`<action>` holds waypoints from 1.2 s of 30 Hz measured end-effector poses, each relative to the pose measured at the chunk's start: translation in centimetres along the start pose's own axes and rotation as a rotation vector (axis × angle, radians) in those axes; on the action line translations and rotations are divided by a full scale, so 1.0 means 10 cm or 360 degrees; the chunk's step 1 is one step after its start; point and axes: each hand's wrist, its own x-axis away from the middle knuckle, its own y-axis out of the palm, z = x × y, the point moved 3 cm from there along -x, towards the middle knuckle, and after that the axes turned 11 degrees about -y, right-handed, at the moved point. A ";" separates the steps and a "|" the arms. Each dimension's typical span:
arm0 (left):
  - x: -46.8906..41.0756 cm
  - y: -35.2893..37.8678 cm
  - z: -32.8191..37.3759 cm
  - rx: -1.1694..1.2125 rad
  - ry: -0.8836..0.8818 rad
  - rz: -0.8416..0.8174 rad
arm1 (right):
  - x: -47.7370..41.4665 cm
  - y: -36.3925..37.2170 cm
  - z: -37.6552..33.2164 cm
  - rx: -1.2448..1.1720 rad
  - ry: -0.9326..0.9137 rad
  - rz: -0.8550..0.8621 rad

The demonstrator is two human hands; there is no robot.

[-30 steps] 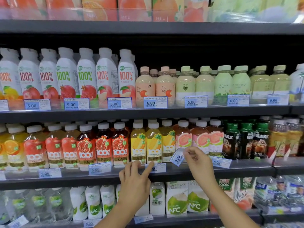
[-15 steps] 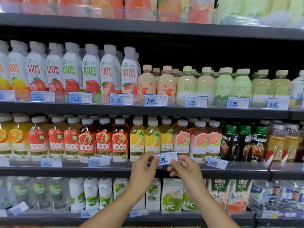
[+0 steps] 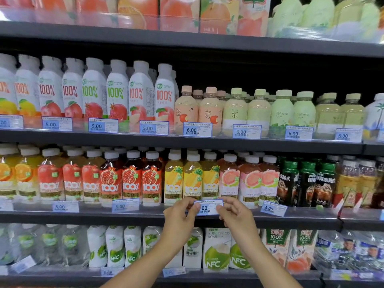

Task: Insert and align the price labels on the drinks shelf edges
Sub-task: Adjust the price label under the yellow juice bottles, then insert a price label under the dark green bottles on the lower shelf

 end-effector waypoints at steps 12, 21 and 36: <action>-0.06 -0.04 -0.02 -0.0067 0.0030 0.0006 | -0.13 0.01 0.18 0.0358 -0.0208 -0.0107; 0.06 0.68 0.08 -0.0192 0.0246 -0.0070 | -0.07 -0.69 0.36 0.0835 -0.0505 -0.0210; 0.48 2.92 0.93 -0.0958 0.0991 0.0168 | -0.52 -3.07 0.81 0.0818 -0.0711 0.0111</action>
